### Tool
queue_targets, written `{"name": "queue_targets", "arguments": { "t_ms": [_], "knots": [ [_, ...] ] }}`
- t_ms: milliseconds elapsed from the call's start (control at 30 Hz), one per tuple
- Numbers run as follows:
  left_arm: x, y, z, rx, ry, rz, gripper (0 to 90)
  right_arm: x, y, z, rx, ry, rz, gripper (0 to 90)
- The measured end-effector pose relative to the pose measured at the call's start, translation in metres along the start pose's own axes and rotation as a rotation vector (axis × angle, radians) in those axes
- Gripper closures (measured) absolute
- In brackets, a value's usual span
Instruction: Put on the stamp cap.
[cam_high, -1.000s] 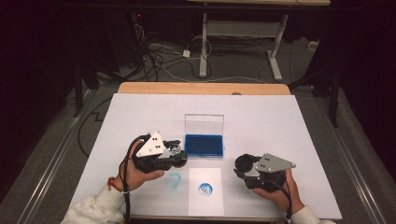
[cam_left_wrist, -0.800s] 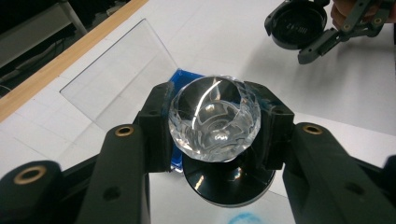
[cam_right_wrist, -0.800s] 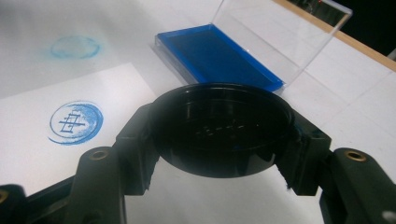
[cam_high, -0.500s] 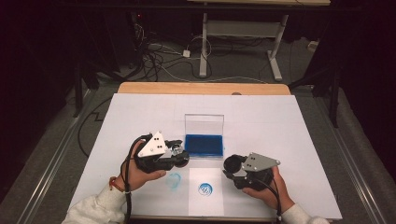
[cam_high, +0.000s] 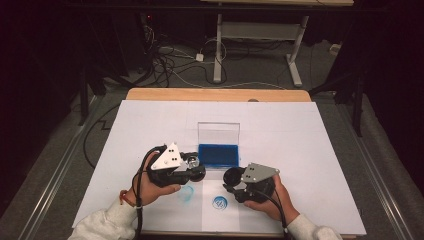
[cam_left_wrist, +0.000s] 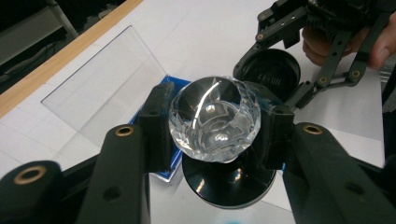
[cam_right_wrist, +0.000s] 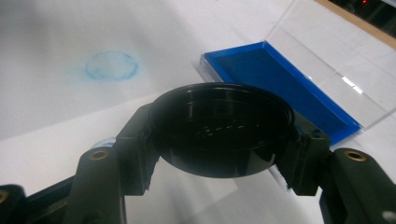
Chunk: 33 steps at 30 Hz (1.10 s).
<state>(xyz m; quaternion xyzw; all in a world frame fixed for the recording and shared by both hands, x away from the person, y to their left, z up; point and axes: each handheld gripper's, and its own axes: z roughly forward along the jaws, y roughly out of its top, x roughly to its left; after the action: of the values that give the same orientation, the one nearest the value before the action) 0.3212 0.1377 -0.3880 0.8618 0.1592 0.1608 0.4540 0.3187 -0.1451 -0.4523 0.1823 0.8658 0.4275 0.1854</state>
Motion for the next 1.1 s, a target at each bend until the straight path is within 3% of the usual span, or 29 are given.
{"name": "queue_targets", "arguments": {
  "t_ms": [433, 1100],
  "knots": [
    [0.007, 0.007, 0.016, -0.024, -0.025, -0.022, 54.8, 0.0, 0.008, 0.022, 0.001, 0.038, 0.029, 38.7],
    [0.007, 0.016, 0.022, -0.059, -0.04, -0.01, 54.8, 0.004, 0.027, 0.036, -0.079, 0.053, 0.055, 38.7]
  ]
}}
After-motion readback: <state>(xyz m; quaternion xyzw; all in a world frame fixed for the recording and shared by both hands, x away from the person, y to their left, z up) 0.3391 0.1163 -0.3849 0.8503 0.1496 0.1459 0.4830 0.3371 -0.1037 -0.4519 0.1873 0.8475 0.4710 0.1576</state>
